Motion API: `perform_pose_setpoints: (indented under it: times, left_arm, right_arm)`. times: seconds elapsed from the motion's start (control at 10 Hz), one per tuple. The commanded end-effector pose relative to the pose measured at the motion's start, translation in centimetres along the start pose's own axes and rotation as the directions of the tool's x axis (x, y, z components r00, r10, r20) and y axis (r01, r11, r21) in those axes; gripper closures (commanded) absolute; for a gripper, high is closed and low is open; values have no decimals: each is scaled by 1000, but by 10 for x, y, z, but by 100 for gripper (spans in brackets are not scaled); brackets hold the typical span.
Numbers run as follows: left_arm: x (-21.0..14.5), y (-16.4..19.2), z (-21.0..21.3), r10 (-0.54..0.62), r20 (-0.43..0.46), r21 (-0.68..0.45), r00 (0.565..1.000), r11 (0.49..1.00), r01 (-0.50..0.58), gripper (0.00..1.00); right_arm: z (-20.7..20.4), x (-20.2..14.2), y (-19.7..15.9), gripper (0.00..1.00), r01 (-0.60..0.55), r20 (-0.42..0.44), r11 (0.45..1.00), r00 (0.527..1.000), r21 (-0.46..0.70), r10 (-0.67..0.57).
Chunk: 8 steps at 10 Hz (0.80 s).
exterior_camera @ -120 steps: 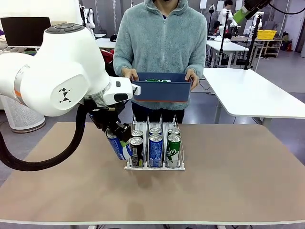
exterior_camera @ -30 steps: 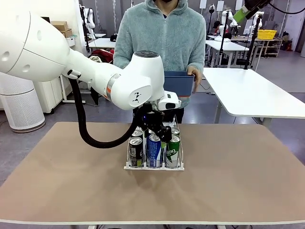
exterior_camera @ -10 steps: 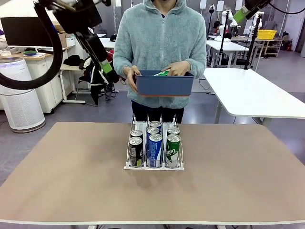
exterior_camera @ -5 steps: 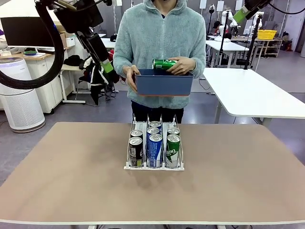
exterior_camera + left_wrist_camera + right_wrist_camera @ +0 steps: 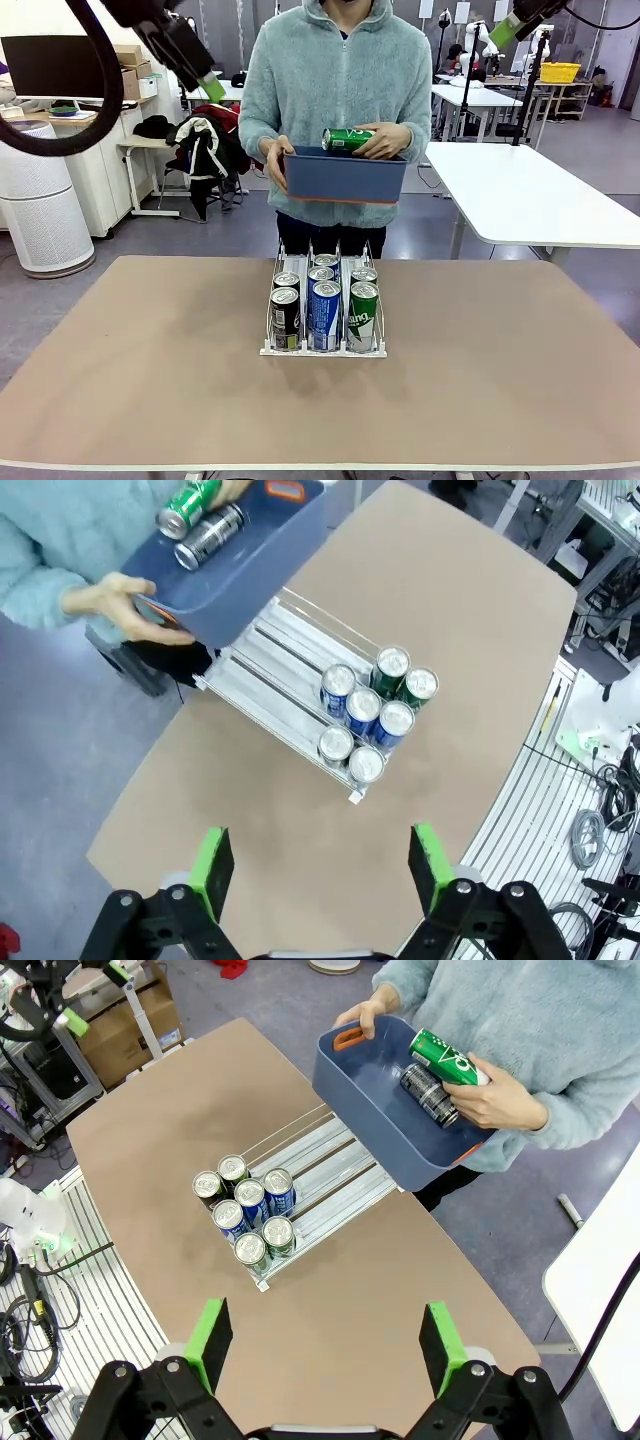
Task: Fill the beverage cans into the dispenser.
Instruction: Pick up the Sprite handed by the human.
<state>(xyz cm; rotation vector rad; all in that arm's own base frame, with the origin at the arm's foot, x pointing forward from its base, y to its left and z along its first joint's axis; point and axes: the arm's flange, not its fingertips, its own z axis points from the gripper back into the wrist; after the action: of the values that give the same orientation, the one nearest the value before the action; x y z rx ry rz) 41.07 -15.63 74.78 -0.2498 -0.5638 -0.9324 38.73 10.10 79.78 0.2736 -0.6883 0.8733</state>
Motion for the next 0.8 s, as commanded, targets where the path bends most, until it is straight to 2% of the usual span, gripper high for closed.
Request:
perform_pose_setpoints:
  times: [0.0, 0.2, 0.7]
  left_arm:
    - [8, 5, 16, -40, 48, -53, 998, 998, 42, 6]
    - [9, 9, 33, -50, 45, -30, 998, 998, 51, 6]
    - [14, 1, 35, -34, 49, -1, 998, 999, 34, 6]
  right_arm:
    - [-1, -1, -1, 0, -7, 2, 1000, 1000, 5, 7]
    - [-1, -1, -1, 0, -7, 2, 1000, 1000, 5, 7]
    - [-1, -1, -1, 0, -7, 2, 1000, 1000, 5, 7]
